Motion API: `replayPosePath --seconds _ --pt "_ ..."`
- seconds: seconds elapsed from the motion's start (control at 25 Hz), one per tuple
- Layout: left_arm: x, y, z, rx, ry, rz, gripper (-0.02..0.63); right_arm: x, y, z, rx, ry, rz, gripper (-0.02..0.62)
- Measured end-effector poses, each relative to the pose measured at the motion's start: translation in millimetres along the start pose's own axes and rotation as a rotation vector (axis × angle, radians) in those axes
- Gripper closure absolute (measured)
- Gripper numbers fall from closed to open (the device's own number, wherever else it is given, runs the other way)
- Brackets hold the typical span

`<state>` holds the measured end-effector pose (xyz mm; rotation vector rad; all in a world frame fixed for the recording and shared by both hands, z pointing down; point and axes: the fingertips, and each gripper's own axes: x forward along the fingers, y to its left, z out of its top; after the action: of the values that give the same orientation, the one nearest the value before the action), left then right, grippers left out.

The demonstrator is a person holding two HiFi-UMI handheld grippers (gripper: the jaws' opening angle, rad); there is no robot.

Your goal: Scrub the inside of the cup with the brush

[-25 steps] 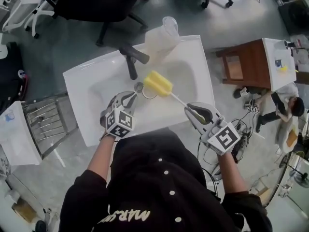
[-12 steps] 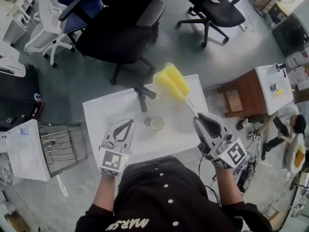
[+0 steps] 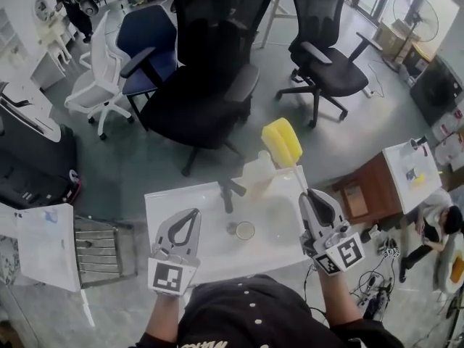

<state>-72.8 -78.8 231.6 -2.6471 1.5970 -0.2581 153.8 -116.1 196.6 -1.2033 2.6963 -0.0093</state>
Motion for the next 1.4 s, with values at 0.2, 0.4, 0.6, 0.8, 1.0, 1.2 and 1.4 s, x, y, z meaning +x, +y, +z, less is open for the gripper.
replayPosePath --seconds 0.2,0.4,0.6,0.8,1.0,1.2,1.4 --pt "-6 17 28 0.001 -0.035 0.06 0.58 2 -20 30 -0.019 -0.052 -0.075 0.545" --pt "-16 27 45 0.008 -0.083 0.1 0.58 -3 -21 51 -0.05 -0.102 -0.095 0.545" --pt "-21 35 44 0.022 -0.072 0.124 0.58 -9 -30 56 -0.064 -0.123 -0.12 0.545" --pt "-27 42 43 0.03 -0.079 0.176 0.58 -8 -29 52 -0.054 -0.124 -0.126 0.545" --pt "-27 41 40 0.025 -0.065 0.178 0.58 -6 -30 49 -0.051 -0.12 -0.128 0.545" --pt "-26 37 42 0.043 -0.062 0.167 0.58 -2 -26 53 -0.057 -0.112 -0.123 0.545" --pt "-21 34 41 0.032 -0.07 0.164 0.58 2 -25 50 -0.063 -0.096 -0.121 0.545"
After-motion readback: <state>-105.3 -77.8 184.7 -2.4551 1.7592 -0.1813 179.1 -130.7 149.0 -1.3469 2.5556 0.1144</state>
